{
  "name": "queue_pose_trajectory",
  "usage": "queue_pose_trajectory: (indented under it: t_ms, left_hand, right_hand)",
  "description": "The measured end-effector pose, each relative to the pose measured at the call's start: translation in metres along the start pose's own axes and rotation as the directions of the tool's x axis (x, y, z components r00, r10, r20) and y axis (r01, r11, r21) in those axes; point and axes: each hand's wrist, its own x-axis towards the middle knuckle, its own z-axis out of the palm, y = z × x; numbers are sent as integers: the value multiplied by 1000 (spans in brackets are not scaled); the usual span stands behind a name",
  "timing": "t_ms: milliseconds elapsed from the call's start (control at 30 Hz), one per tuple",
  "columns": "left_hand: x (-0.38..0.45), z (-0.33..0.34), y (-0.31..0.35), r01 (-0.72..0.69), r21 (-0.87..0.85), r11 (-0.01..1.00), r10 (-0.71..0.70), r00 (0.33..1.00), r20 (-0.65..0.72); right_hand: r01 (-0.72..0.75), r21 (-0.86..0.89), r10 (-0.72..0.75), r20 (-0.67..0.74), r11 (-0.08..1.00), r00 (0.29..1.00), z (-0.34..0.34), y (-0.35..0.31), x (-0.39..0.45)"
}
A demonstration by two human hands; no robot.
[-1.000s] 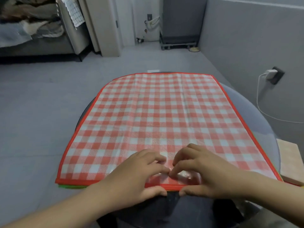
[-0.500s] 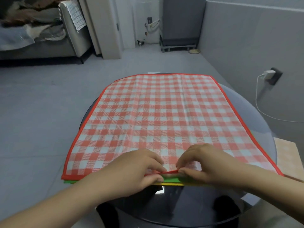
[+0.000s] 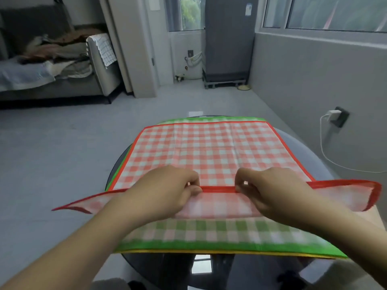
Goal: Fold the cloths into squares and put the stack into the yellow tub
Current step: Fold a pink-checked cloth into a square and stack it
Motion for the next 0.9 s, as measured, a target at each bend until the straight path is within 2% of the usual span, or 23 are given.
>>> queue_pose_trajectory:
  t_ms: [67,133,300,400,600,733,900]
  left_hand:
    - [3,-13,0,-5,-69,998,10,997,81]
    - [8,-23,-2,-17,-109,994,25,997,73]
    - [45,-11,-13,12,31,999,-5,977,-211]
    - [74,14,-26,34,42,999,-20,959,-284]
    - [104,58,-47,72,7,997,-67,952,-298]
    - [109,77,-50,132,-11,991,-131,964,-231]
    - [94,85,-24,22,-67,998,-36,975,-218]
  right_hand:
    - [26,57,-27,11,998,1000,-10,4,0]
    - [27,58,-25,-32,998,999,-16,10,5]
    - [-30,24,34,-178,999,983,4,29,43]
    - [-54,54,65,-225,997,972,34,45,70]
    - [-118,140,150,-247,983,957,80,58,94]
    - [-143,155,174,-207,978,963,91,62,101]
    - [-110,100,132,-247,989,960,107,65,106]
